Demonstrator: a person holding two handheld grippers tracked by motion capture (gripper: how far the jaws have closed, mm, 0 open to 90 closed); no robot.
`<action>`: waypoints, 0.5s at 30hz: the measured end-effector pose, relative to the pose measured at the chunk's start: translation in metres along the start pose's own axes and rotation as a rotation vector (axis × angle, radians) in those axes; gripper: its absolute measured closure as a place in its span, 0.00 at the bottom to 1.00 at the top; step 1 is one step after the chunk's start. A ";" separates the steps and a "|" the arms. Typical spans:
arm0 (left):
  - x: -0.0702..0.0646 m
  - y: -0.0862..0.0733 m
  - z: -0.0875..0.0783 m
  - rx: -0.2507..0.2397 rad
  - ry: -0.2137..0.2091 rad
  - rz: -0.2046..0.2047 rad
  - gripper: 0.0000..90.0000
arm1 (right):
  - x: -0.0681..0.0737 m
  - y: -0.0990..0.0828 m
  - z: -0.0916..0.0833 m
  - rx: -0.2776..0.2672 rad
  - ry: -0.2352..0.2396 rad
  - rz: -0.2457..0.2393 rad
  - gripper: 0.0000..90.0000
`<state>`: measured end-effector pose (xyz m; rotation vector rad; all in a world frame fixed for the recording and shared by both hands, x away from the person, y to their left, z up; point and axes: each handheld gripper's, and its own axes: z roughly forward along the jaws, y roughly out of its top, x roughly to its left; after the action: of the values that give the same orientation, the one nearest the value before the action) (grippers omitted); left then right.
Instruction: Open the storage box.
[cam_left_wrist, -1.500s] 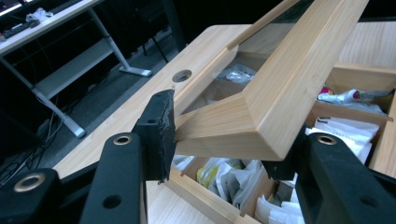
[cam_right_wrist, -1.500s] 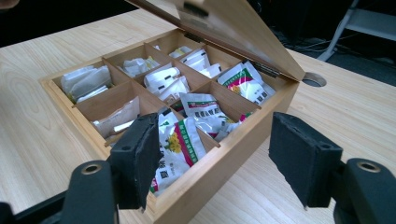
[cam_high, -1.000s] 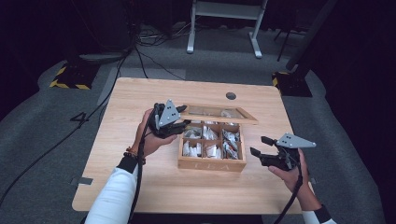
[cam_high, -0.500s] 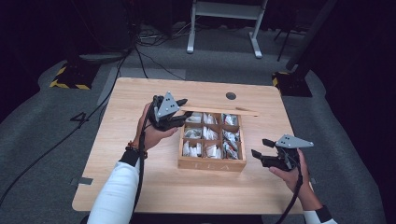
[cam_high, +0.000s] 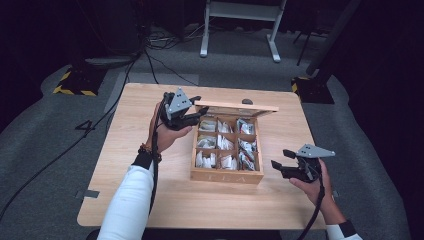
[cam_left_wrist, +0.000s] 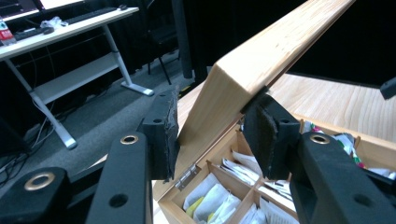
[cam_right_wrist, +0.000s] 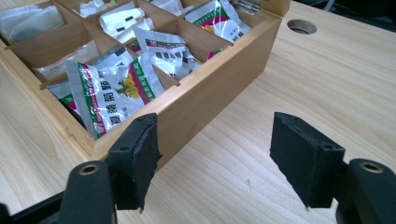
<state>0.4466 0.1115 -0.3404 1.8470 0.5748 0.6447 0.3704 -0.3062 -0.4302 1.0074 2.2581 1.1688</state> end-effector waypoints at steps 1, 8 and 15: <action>0.001 0.001 0.001 -0.002 -0.001 -0.002 0.62 | -0.001 -0.001 0.001 0.002 -0.002 -0.001 0.36; 0.009 0.006 0.006 -0.011 0.010 -0.016 0.62 | -0.001 -0.002 0.004 0.017 -0.001 -0.002 0.36; 0.019 0.011 0.014 -0.028 0.016 -0.049 0.63 | -0.002 -0.003 0.004 0.024 -0.003 0.000 0.36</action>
<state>0.4704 0.1107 -0.3312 1.7981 0.6163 0.6325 0.3728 -0.3063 -0.4353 1.0173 2.2745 1.1424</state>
